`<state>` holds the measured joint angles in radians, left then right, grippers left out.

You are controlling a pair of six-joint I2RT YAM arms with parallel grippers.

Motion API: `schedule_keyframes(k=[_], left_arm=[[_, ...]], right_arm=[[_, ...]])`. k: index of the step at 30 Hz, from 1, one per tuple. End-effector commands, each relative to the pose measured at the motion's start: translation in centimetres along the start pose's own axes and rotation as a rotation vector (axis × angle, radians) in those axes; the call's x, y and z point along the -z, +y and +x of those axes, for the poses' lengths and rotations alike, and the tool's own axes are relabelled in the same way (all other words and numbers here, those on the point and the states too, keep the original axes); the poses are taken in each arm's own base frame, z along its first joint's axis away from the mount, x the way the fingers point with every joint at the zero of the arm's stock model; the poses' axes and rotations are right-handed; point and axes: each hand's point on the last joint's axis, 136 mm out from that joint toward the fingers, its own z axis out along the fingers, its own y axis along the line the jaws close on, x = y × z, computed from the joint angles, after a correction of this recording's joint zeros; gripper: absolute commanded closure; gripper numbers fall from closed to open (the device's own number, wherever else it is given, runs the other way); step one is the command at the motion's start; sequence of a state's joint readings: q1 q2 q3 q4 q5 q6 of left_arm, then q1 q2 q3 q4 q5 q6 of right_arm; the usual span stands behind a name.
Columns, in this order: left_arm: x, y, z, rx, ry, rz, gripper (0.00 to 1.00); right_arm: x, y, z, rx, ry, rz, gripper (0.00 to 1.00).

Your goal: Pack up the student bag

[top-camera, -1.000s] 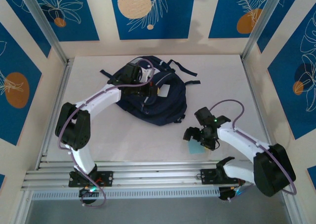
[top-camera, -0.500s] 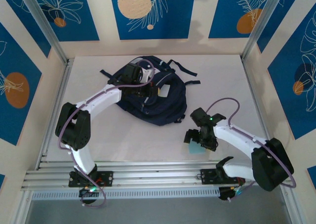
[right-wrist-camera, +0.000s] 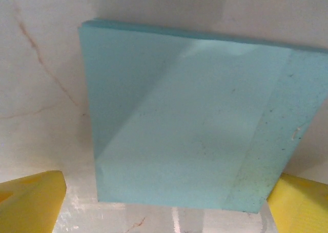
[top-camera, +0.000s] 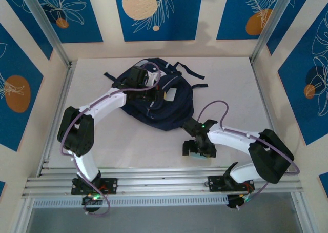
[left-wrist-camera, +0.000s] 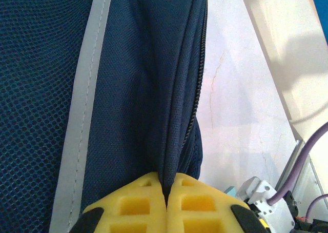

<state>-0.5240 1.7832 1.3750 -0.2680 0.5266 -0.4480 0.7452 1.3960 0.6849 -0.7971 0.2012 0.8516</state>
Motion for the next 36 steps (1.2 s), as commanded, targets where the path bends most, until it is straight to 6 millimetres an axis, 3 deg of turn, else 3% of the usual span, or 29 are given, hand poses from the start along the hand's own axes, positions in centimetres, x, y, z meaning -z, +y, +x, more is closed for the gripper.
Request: schedule_keyframes(k=[1,4,8,13,17,20,23,28,31,36], left_arm=[[1.0,-3.1,-0.6,-0.046,-0.029,0.086,1.0],[1.2,-3.1,-0.6,-0.052,-0.033,0.08,1.0],[1.2,-3.1,-0.6,-0.049,-0.031,0.079,1.0],[1.3,-3.3,-0.8,-0.055,-0.036,0.08,1.0],[1.3,-3.2,-0.9,-0.061,-0.034,0.072,1.0],[1.4,-3.3,-1.1,-0.063,-0.036,0.071,1.0],[1.4,-3.4,-1.3,-0.069,-0.041,0.072,1.0],[1.6,-3.9,-2.0,-0.08,-0.05,0.079,1.0],[1.6,-4.1,-2.2,-0.08,-0.049,0.085,1.0],[2.0,-4.5,-2.6,-0.084,-0.06,0.092,1.0]], right_arm=[[-0.1,-0.3,-0.4,-0.026,0.0,0.051,0.06],[-0.3,-0.5,-0.6,-0.038,0.007,0.063,0.13],[-0.2,-0.3,-1.0,-0.078,0.003,0.017,0.12],[0.2,-0.2,-1.5,-0.1,-0.015,-0.037,0.39],[1.8,-0.2,-2.2,-0.103,-0.041,-0.064,0.42],[4.2,0.4,-3.4,-0.098,-0.084,-0.135,0.42],[7.2,1.9,-5.5,-0.073,-0.14,-0.24,0.41],[11.6,5.0,-10.6,-0.004,-0.246,-0.35,0.4],[12.9,6.9,-13.6,0.021,-0.292,-0.376,0.39],[13.4,9.8,-18.1,0.035,-0.327,-0.409,0.38]])
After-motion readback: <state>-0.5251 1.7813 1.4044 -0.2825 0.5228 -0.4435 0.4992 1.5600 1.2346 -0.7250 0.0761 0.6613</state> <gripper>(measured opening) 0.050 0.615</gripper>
